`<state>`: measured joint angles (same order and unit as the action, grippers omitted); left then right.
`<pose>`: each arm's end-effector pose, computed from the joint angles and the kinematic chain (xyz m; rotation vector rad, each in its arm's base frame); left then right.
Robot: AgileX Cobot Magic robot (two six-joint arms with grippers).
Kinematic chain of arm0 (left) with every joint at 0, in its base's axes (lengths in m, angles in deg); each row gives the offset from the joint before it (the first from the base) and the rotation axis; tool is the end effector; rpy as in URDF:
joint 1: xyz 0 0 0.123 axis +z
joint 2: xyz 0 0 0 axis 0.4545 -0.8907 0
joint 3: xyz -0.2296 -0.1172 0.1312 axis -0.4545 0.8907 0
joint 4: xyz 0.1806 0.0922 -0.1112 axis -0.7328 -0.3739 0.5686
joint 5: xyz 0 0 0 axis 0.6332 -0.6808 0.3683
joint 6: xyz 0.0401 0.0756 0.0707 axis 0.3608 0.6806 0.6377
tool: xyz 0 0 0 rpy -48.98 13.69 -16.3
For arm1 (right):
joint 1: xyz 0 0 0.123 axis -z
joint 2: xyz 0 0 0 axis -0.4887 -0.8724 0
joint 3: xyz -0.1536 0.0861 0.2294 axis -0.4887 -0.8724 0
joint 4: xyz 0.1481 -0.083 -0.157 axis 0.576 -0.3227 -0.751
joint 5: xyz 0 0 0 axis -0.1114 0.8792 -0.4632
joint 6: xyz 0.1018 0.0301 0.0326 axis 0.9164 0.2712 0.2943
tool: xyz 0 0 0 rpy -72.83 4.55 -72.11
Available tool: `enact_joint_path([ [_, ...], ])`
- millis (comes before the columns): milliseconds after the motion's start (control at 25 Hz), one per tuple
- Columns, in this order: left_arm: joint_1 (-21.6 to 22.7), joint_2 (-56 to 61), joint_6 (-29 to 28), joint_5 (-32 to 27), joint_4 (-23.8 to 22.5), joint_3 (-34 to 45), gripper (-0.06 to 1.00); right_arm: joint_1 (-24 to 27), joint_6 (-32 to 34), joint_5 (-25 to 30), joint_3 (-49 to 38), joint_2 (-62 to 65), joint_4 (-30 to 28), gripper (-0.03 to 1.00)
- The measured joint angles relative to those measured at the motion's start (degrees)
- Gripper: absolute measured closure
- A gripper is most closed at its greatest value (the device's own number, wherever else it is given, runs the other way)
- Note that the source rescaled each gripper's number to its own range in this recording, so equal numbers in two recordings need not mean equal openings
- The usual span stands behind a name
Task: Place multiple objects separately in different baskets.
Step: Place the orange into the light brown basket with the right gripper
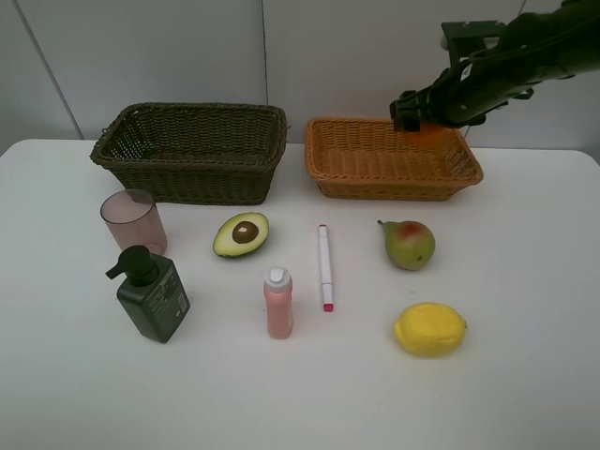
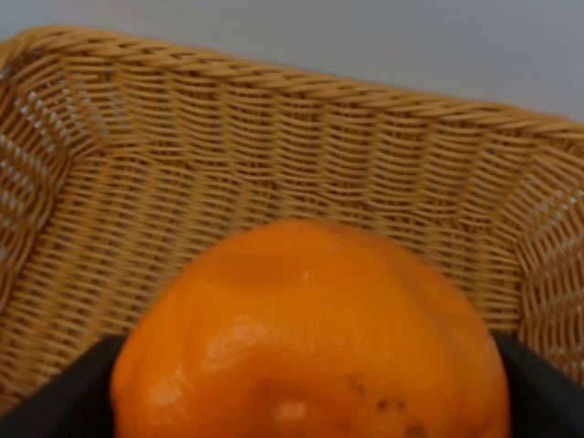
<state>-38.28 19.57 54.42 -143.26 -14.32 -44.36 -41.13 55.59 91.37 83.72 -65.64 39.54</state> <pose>-0.0098 -0.0193 0.2350 0.4133 2.0966 -0.2653 0.4168 0.0853 0.2035 -0.3449 2.3235 0.0297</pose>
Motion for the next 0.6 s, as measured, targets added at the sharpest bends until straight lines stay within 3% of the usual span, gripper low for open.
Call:
enact_joint_path([
  [600, 0.0, 0.0, 0.0, 0.0, 0.0, 0.0, -0.06, 0.0, 0.0, -5.0, 0.2, -4.5, -0.1, 0.25],
])
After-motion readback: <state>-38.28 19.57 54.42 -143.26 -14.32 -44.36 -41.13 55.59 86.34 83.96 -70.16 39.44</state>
